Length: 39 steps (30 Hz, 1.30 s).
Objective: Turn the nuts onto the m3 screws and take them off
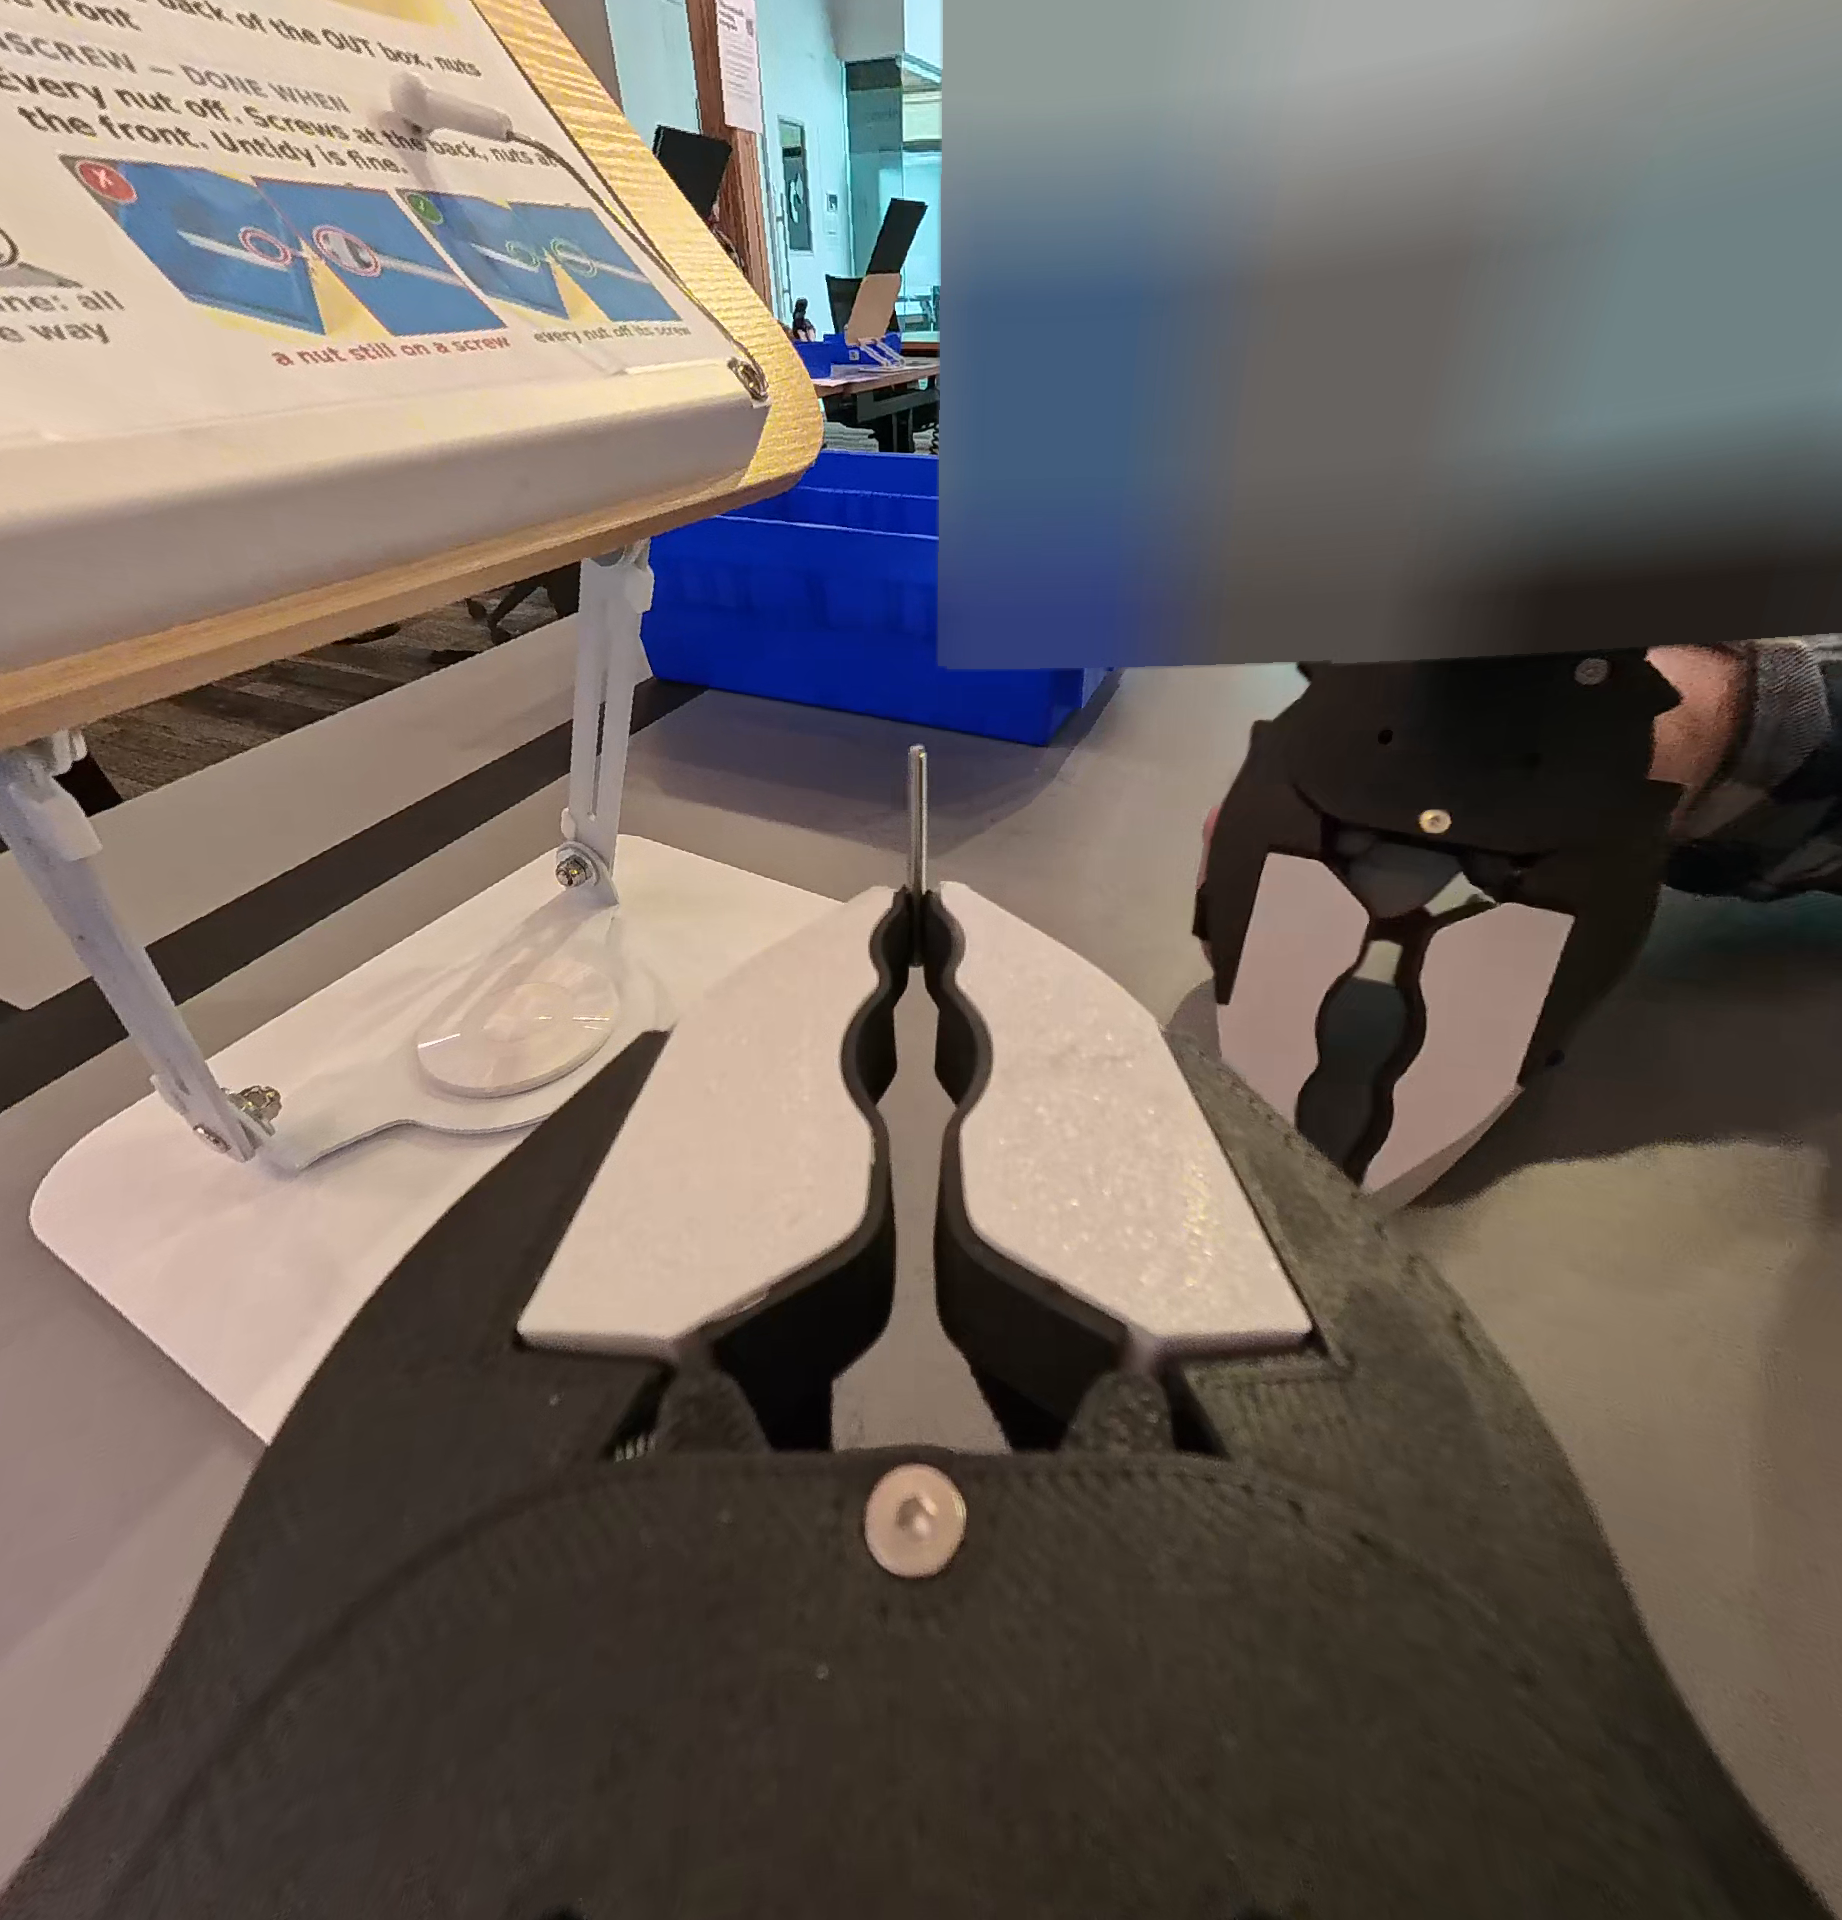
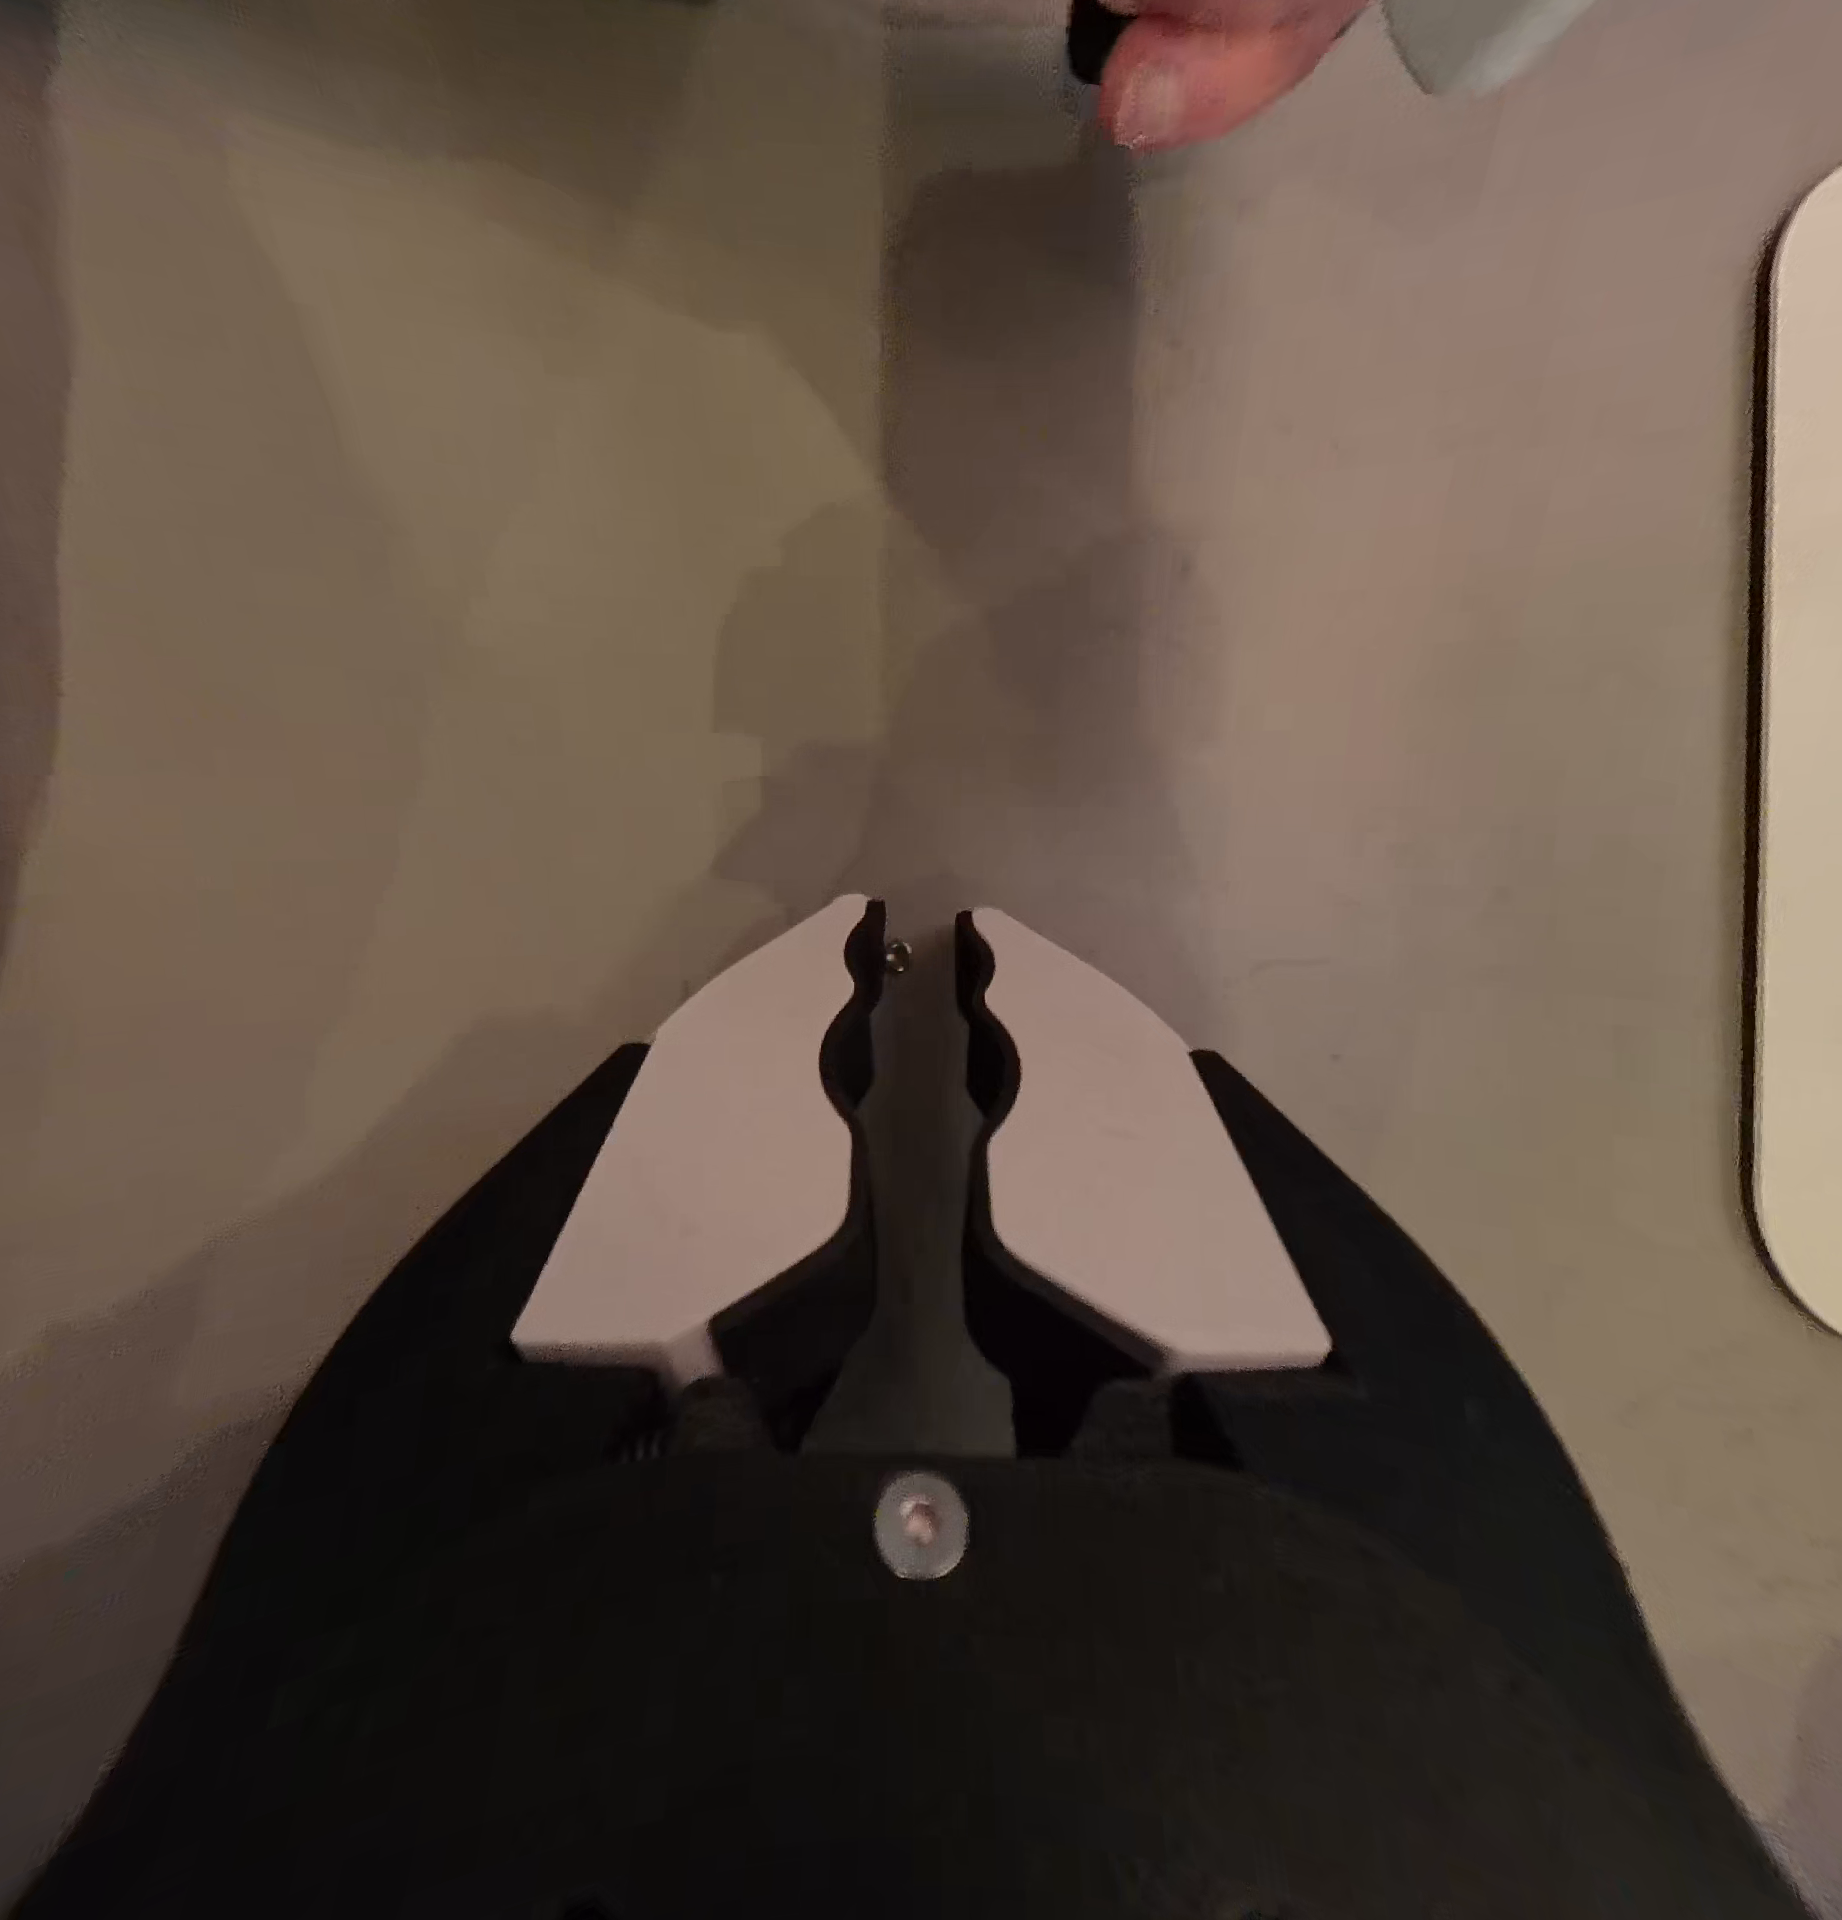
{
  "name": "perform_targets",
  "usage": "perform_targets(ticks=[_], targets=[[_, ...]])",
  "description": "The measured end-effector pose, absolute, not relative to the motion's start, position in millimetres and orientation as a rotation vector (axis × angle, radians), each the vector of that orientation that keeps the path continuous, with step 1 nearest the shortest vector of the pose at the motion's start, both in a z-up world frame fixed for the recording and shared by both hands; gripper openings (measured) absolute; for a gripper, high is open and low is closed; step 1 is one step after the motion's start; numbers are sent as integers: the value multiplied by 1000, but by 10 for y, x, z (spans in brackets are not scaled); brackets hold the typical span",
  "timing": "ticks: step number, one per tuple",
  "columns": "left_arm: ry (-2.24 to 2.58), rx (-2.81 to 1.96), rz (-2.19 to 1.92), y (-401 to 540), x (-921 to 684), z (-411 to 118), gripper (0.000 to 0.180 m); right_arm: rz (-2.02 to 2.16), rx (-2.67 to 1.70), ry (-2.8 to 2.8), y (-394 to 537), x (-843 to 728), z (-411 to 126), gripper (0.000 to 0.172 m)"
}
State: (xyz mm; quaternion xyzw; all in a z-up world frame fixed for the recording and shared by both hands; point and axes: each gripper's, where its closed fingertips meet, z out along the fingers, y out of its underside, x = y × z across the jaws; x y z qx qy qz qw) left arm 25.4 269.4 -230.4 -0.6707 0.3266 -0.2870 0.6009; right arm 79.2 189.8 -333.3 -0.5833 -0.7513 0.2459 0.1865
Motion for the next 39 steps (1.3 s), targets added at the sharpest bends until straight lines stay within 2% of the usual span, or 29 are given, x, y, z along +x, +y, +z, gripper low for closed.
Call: perform_targets(ticks=[16,21,25,30,32,39], targets=[[767,-1558,-672,2682,276,-2315,1,621,-1623,-2210,1872,840,-3385,12],[769,-1557,-674,2679,277,-2312,1,620,-1637,-2253,1878,848,-3391,6],[773,-1556,-678,2671,283,-2312,1,648,-1625,-2304,1838,869,-3387,15],[775,-1556,-678,2670,288,-2314,1,596,-1561,-2363,1849,881,-3397,12],[773,-1554,-680,2669,284,-2310,1,599,-1530,-2380,1838,899,-3400,6],[780,-1555,-685,2663,307,-2317,1,620,-1502,-2364,1846,894,-3402,5]])
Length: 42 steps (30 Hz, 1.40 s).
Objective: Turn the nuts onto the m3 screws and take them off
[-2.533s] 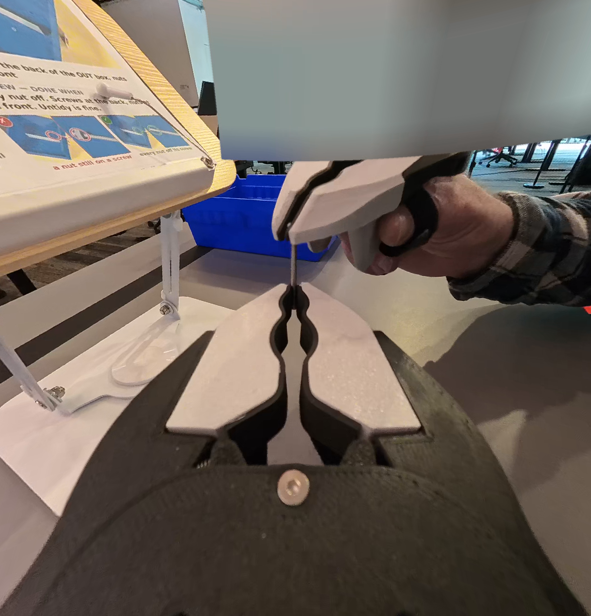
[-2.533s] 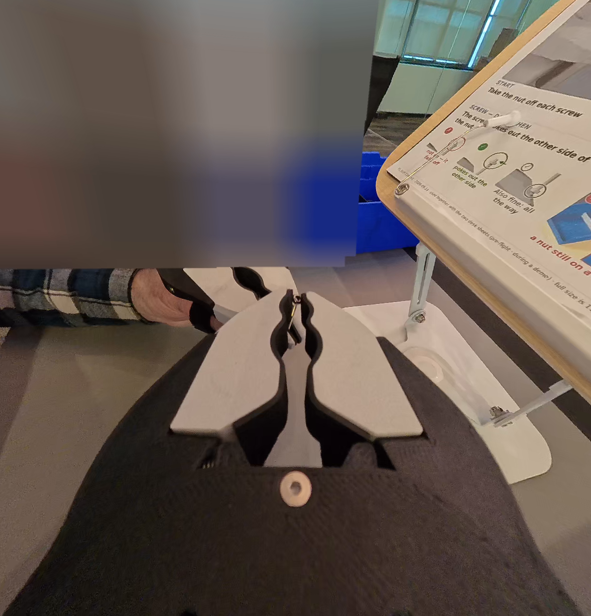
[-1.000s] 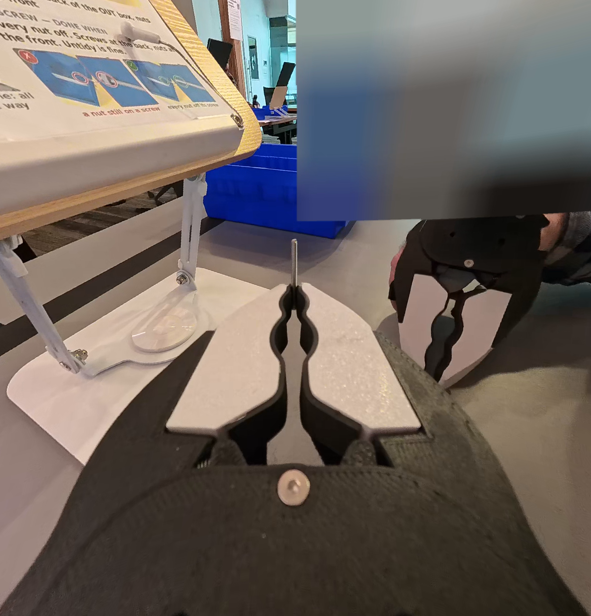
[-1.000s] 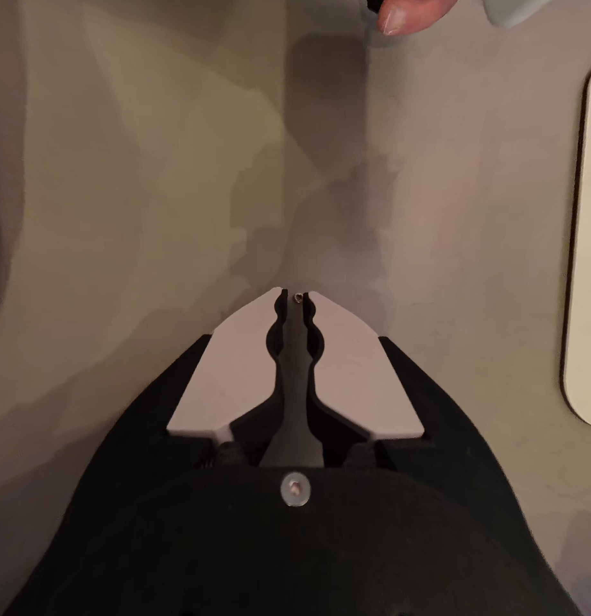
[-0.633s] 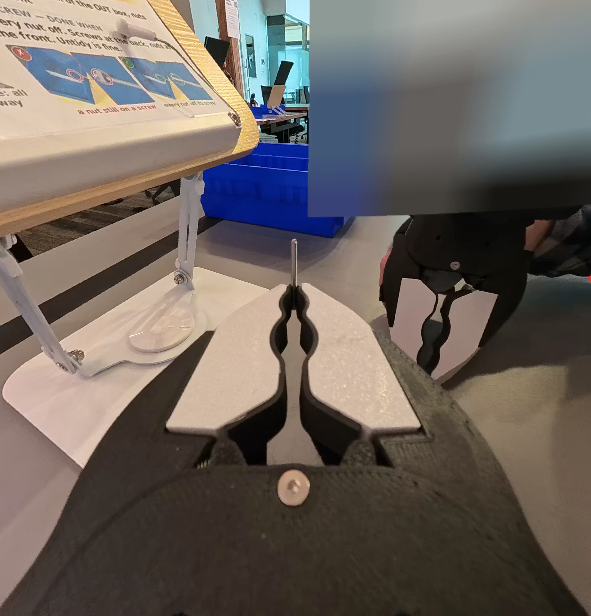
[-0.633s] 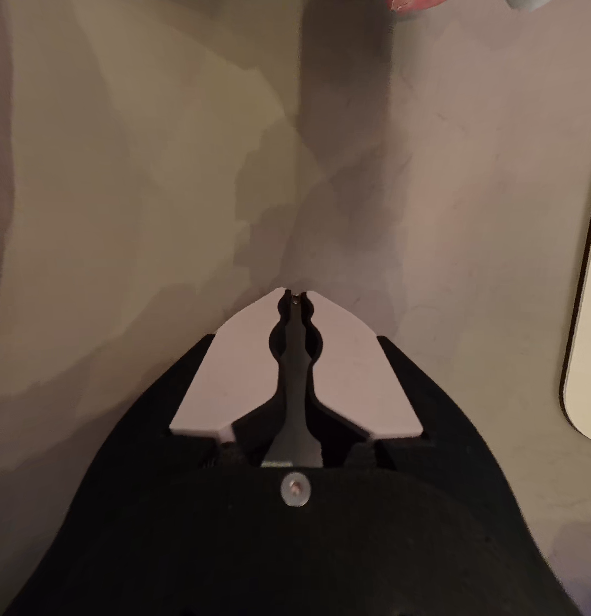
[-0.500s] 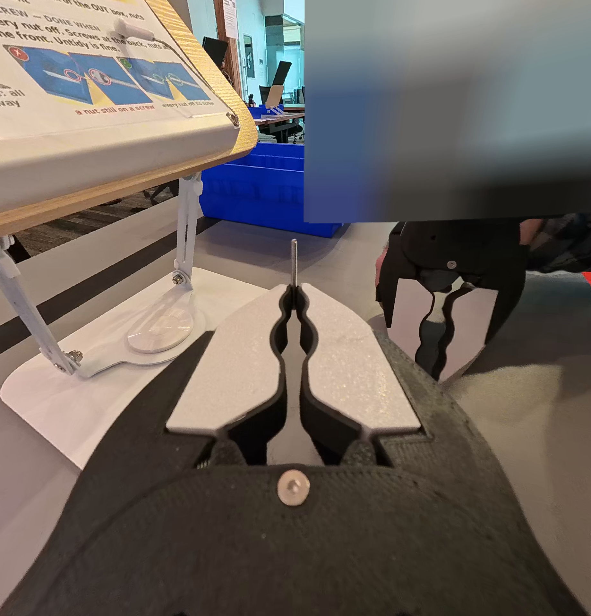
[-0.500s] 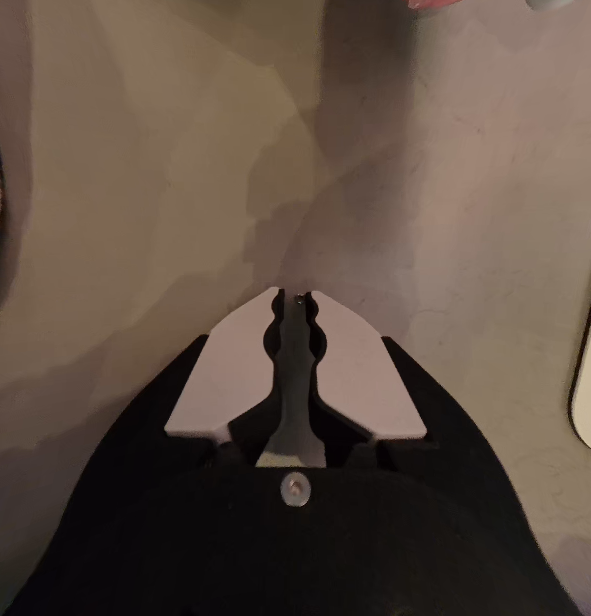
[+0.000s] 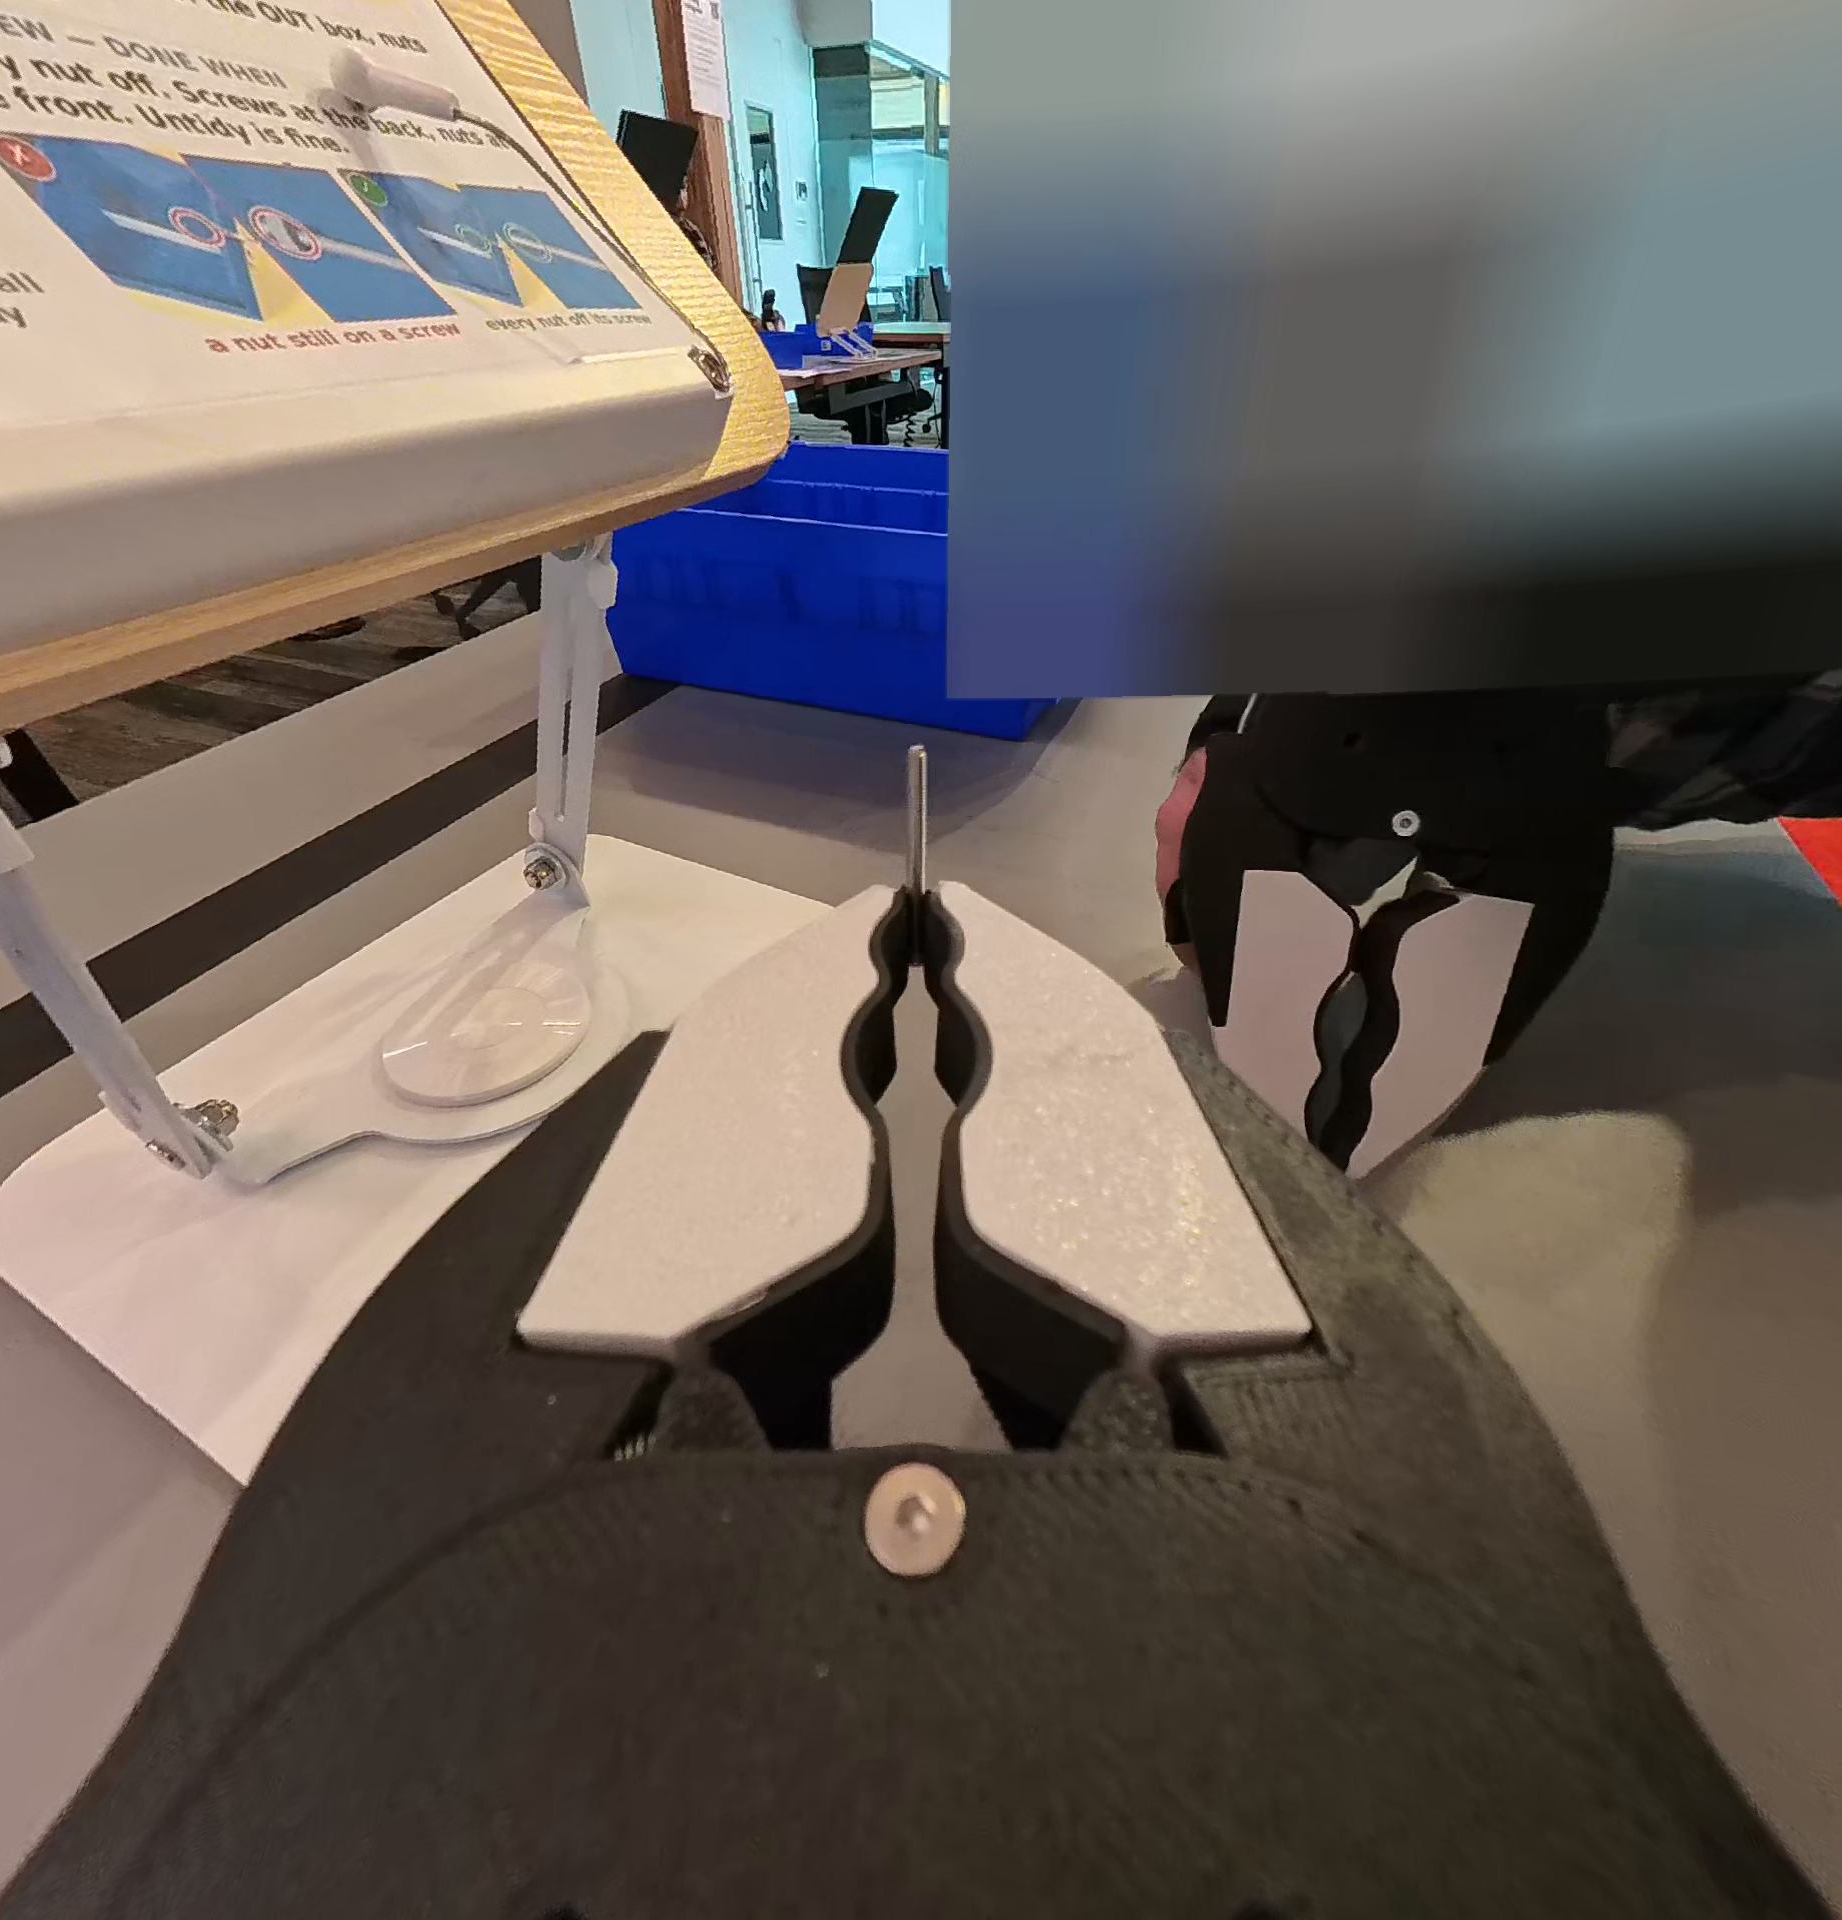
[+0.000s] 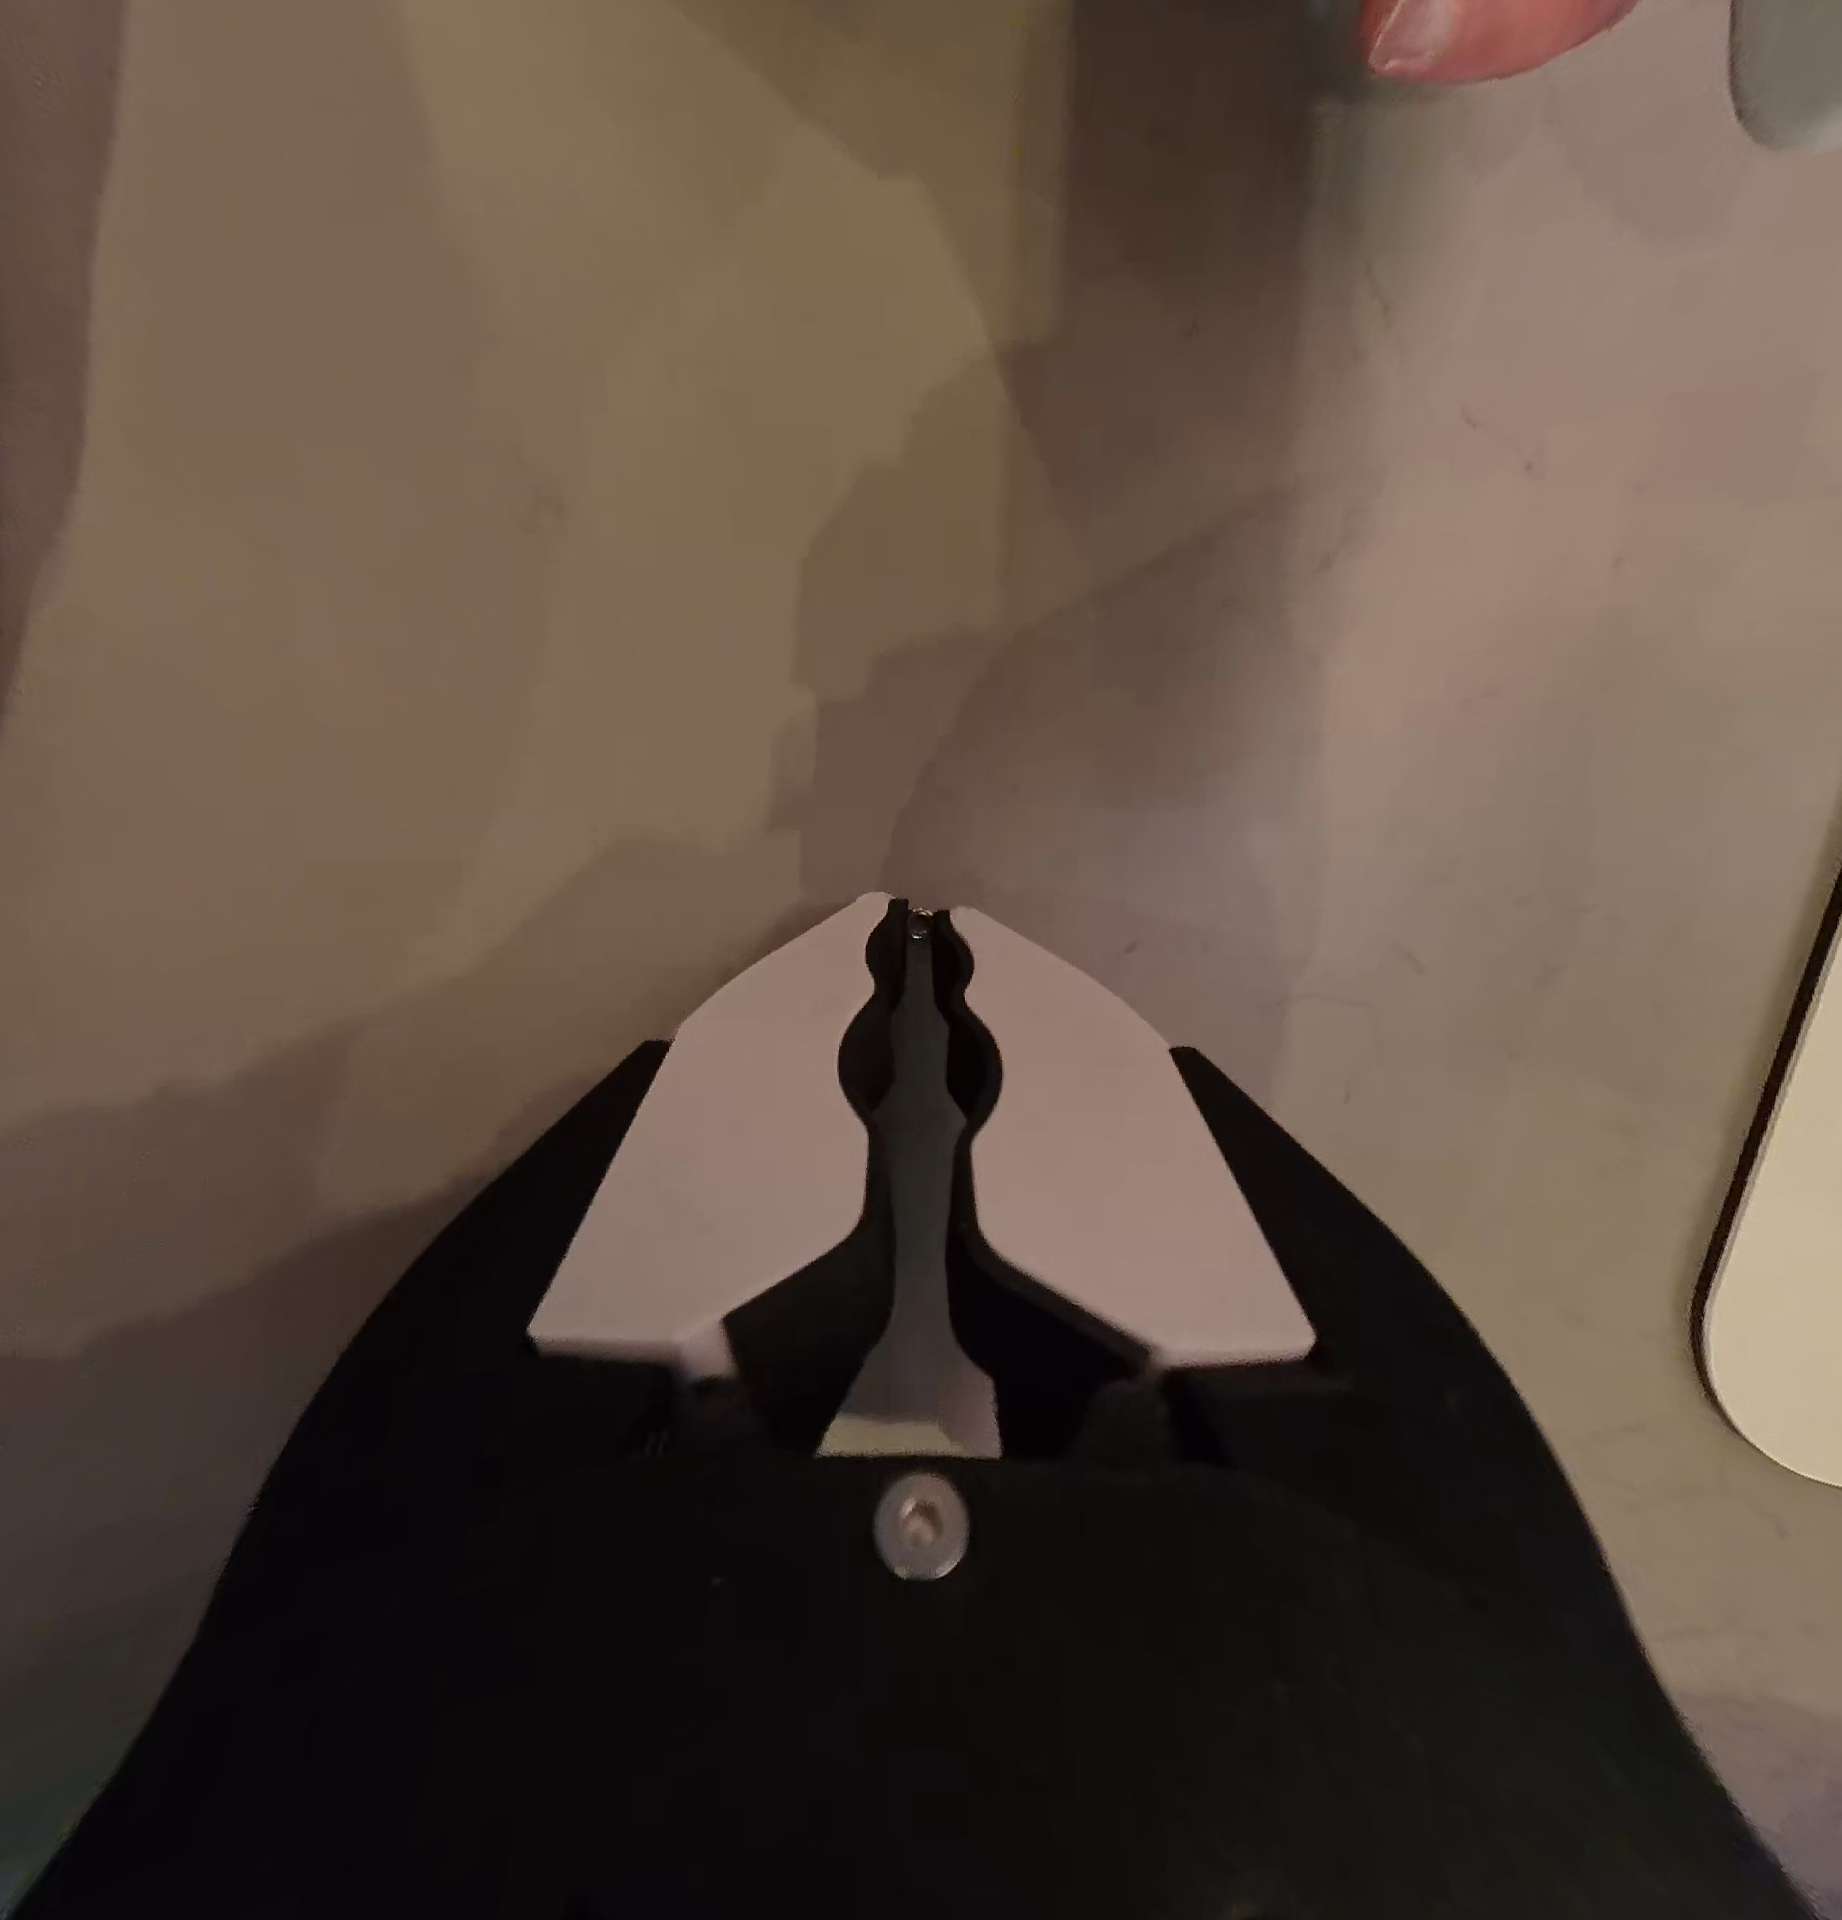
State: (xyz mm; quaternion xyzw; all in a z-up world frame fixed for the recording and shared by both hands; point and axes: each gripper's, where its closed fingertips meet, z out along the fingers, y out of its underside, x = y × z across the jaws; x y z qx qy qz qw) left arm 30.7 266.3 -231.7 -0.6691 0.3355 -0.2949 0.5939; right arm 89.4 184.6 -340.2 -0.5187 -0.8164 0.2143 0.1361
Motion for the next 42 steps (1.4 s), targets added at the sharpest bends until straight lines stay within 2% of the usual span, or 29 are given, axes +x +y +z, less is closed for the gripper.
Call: perform_targets(ticks=[15,28,42], targets=[[829,-1565,-692,2627,375,-2397,1,665,-1488,-2270,1957,897,-3178,5],[929,-1533,-754,2457,608,-2420,1,810,-1324,-2092,2324,708,-2051,5],[958,-1511,-758,2407,656,-2391,1,819,-1276,-2104,2328,555,-2049,5]])
